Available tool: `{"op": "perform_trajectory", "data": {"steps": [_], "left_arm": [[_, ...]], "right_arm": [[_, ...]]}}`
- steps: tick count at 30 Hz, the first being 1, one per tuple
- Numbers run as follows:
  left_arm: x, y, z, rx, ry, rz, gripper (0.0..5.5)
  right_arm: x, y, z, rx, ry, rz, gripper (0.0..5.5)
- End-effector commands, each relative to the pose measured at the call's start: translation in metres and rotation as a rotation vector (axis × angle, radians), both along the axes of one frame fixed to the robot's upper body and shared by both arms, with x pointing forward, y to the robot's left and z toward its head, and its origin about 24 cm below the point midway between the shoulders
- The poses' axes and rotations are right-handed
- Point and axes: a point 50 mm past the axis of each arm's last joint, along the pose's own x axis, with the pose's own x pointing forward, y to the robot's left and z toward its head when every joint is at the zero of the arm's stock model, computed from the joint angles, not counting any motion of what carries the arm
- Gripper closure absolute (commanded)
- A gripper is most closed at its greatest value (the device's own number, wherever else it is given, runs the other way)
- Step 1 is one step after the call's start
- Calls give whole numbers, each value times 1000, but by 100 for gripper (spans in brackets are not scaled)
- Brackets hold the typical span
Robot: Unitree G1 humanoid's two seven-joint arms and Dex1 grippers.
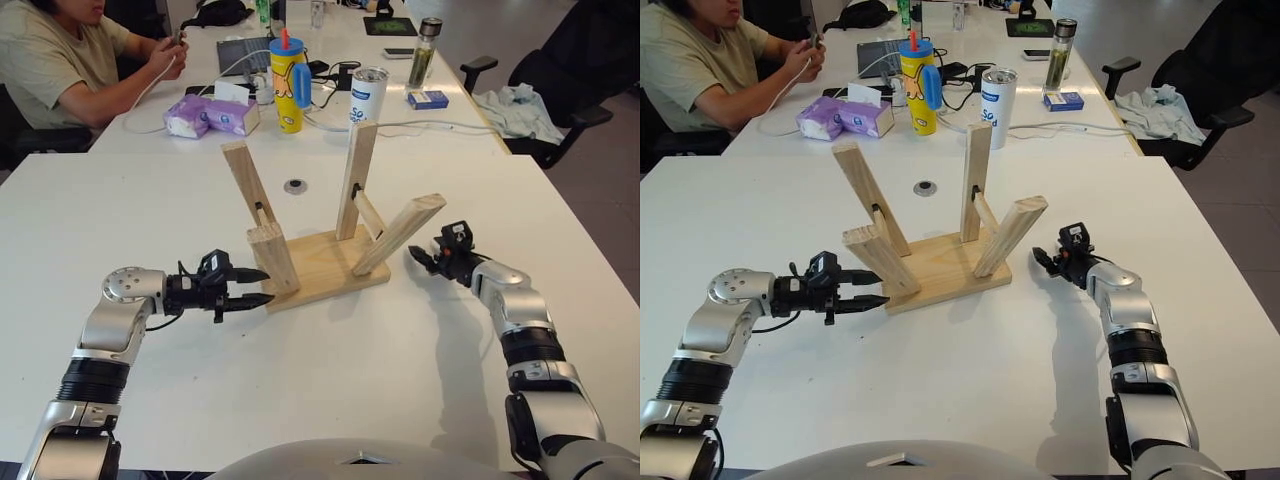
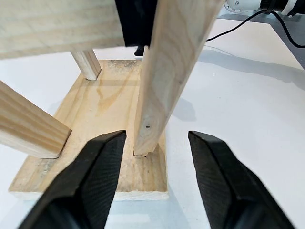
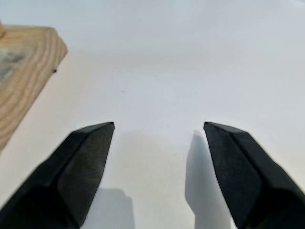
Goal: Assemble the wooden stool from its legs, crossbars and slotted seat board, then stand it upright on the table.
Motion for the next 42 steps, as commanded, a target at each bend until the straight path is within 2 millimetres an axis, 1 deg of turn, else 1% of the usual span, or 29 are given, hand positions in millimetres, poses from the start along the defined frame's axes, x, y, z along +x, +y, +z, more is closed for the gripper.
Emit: {"op": "perform_trajectory", "data": {"steps": [1, 3, 4, 6, 7, 8, 11, 12, 14, 16, 17, 18, 21, 23, 24, 29, 32, 34, 38, 42], "left_arm": [[-9, 13, 7, 19, -32, 76, 288], [-23, 29, 2, 40, -8, 169, 288], [-27, 34, 0, 42, 0, 202, 288], [-35, 46, -5, 26, -37, 368, 288], [-38, 50, -6, -44, -60, 482, 288], [-45, 52, -9, -73, -100, 602, 288], [-77, 41, -28, -75, -123, 811, 288], [-82, 37, -35, -48, -131, 872, 288], [-87, 31, -48, -22, -118, 1006, 288], [-86, 25, -56, 11, -125, 1067, 288], [-83, 23, -59, 20, -119, 1090, 268], [-79, 21, -62, 48, -132, 1098, 260], [-64, 18, -63, 47, -139, 1113, 211], [-60, 19, -64, 90, -155, 1143, 175], [-60, 16, -65, 109, -157, 1138, 162], [-64, -13, -80, 157, -88, 1029, 162], [-65, -26, -82, 171, -67, 961, 162], [-64, -29, -81, 180, -58, 934, 162], [-63, -29, -83, 214, -43, 900, 162], [-61, -34, -80, 201, -26, 836, 162]], "right_arm": [[-15, 10, -8, 18, 16, 29, 200], [-22, 15, -9, 0, 3, 52, 200], [-24, 16, -9, -5, -2, 55, 200], [-31, 18, -10, 8, -21, 43, 200], [-34, 19, -11, 19, -30, 37, 200], [-37, 20, -12, 25, -34, 34, 200], [-37, 22, -15, 13, -38, 43, 200], [-38, 23, -16, 10, -39, 45, 200], [-39, 25, -18, 2, -41, 56, 200], [-40, 27, -21, 1, -36, 57, 200], [-40, 28, -23, 0, -31, 58, 200], [-40, 28, -24, 2, -28, 59, 200], [-41, 29, -25, 1, -27, 55, 200], [-40, 30, -24, -2, -31, 52, 200], [-40, 30, -24, -2, -32, 53, 200], [-38, 36, -24, -10, -36, 88, 200], [-38, 43, -23, -1, -39, 108, 200], [-39, 49, -22, 10, -39, 127, 200], [-44, 59, -23, 21, -28, 166, 200], [-54, 72, -24, 53, -5, 225, 200]]}}
